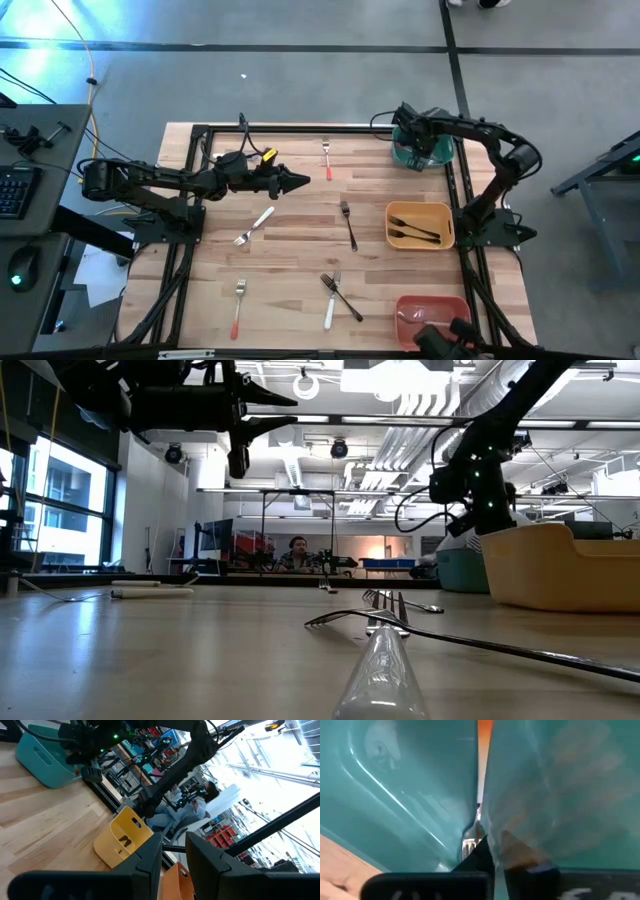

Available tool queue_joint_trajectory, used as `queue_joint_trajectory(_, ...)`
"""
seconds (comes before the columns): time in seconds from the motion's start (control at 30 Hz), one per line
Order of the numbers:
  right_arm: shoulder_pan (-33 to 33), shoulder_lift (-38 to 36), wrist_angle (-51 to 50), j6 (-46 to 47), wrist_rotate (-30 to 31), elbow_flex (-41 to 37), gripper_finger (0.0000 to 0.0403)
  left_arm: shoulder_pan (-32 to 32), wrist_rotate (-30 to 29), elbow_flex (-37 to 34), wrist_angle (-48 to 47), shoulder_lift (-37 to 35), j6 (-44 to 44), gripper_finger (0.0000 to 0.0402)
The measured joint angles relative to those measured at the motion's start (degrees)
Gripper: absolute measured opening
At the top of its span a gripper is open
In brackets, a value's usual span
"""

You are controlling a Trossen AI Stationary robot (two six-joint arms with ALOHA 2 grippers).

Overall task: Sort silverware by color (type)
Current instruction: Put the orange fork into the green bin, then put the white fork into the orange bin

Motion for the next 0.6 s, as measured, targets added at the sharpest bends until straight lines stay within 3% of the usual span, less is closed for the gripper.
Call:
queue_joint_trajectory(0.2, 0.3, -2.5, 0.3, 4.1, 0.7, 2.9, 0.0078, 1.0, 0.9, 0.0, -0.1, 0.0, 0.0, 0.0076)
queue_joint_trajectory(0.37, 0.9, -6.8, -3.6, 10.9, 1.1, 8.8, 0.0139, 4.9, 8.2, 0.0, -0.1, 0.0, 1.2, 0.0074)
queue_joint_trajectory(0.47, 3.1, -11.1, -4.8, 17.3, -0.1, 10.6, 0.0134, 7.2, 12.9, 0.0, -0.4, 0.0, 3.3, 0.0058)
queue_joint_trajectory(0.6, 9.7, -18.1, -3.3, 28.1, -8.4, 9.0, 0.0071, 8.9, 15.2, 0.0, -6.1, 0.0, 8.9, 0.0020)
